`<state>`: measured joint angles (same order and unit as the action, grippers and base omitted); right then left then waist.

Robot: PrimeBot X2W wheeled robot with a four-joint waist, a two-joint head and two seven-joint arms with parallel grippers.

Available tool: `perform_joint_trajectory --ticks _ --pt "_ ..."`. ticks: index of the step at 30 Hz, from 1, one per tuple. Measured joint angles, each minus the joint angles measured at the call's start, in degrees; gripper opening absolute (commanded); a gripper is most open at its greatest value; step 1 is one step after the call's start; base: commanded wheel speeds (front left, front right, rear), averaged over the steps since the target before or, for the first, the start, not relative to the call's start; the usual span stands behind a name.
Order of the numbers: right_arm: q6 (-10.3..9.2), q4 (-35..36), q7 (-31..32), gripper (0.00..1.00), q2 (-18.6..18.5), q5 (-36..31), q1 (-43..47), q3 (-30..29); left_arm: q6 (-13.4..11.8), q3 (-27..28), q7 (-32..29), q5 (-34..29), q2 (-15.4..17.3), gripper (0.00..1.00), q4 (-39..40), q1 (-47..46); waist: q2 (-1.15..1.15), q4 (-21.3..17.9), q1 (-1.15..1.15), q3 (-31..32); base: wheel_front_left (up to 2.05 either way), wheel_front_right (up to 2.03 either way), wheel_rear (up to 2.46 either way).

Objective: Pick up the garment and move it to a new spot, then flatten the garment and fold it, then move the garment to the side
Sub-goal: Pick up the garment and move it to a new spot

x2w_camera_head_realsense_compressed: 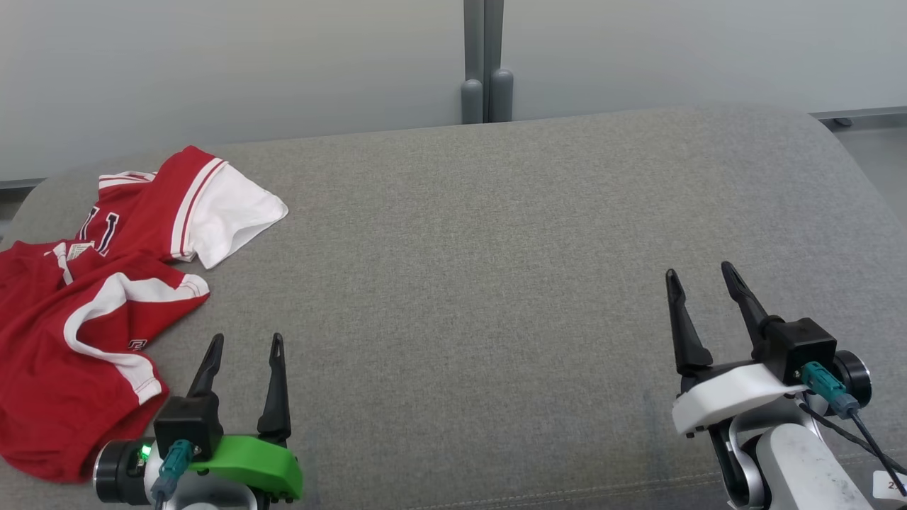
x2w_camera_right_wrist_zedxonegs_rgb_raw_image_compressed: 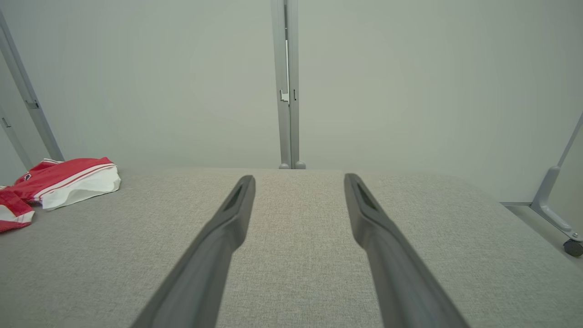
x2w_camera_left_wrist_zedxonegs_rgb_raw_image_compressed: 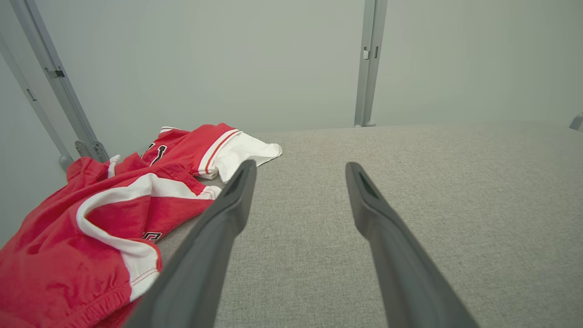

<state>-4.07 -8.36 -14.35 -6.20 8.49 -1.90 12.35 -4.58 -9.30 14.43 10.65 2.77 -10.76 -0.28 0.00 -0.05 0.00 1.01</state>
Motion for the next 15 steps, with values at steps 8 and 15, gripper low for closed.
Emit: perform_joint_trajectory --ticks 8,15 --pt "0.01 0.2 0.0 1.0 -0.1 0.0 0.0 -1.2 0.5 -0.5 0.0 -0.3 -0.1 1.0 -0.1 -1.0 0.0 2.5 0.0 -0.2 0.0 0.0 0.0" --pt "1.23 0.3 0.0 1.0 0.0 0.0 0.0 -0.7 0.1 0.8 0.0 -0.4 -0.2 1.0 0.4 -1.4 0.0 6.8 0.0 -0.2 0.0 0.0 0.0"
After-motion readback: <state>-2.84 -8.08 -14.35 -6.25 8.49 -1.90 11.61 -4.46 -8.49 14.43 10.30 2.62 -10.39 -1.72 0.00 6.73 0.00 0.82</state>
